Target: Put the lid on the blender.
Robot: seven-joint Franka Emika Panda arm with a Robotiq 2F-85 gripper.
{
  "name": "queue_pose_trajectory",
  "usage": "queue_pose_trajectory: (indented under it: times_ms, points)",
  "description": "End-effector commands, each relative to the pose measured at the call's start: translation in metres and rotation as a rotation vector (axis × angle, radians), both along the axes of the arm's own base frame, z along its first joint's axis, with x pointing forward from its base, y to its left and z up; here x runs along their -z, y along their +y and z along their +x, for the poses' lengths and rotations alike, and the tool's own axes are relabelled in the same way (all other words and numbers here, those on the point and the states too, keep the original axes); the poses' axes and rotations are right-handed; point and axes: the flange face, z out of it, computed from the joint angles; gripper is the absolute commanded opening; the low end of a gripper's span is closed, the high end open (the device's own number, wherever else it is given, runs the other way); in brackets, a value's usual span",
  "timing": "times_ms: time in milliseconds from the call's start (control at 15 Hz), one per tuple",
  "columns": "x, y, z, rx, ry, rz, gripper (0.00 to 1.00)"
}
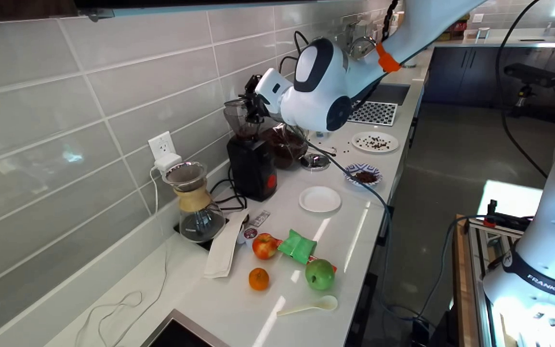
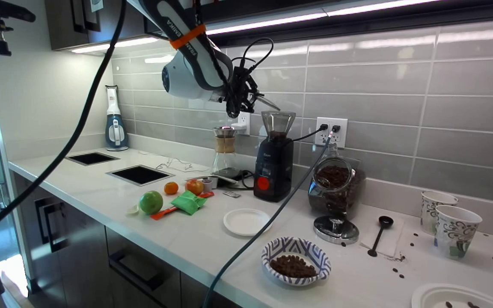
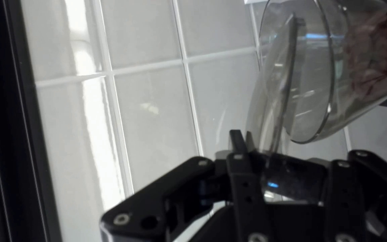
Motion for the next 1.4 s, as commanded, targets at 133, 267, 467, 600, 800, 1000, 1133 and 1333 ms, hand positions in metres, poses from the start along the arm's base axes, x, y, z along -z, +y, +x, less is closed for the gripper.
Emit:
queue_pose_trajectory:
  times_ms: [133, 267, 467, 600, 800, 1000, 1133, 1333]
  points:
    - [0.007, 0.006, 0.008, -0.025, 0.037, -0.01, 0.01]
    - [0.01, 0.005, 0.009, -0.024, 0.042, -0.021, 0.01]
    - [0.015, -0.003, 0.009, -0.008, 0.049, -0.027, 0.01]
    - [0.017, -0.01, 0.009, 0.003, 0.051, -0.019, 0.01]
    - [0.018, -0.016, 0.01, 0.014, 0.051, -0.02, 0.01]
    - [0.019, -0.018, 0.012, 0.016, 0.053, -0.016, 0.01]
    - [0.021, -0.017, 0.014, 0.012, 0.058, -0.014, 0.1]
    - [0.027, -0.018, 0.015, 0.012, 0.068, -0.012, 0.1]
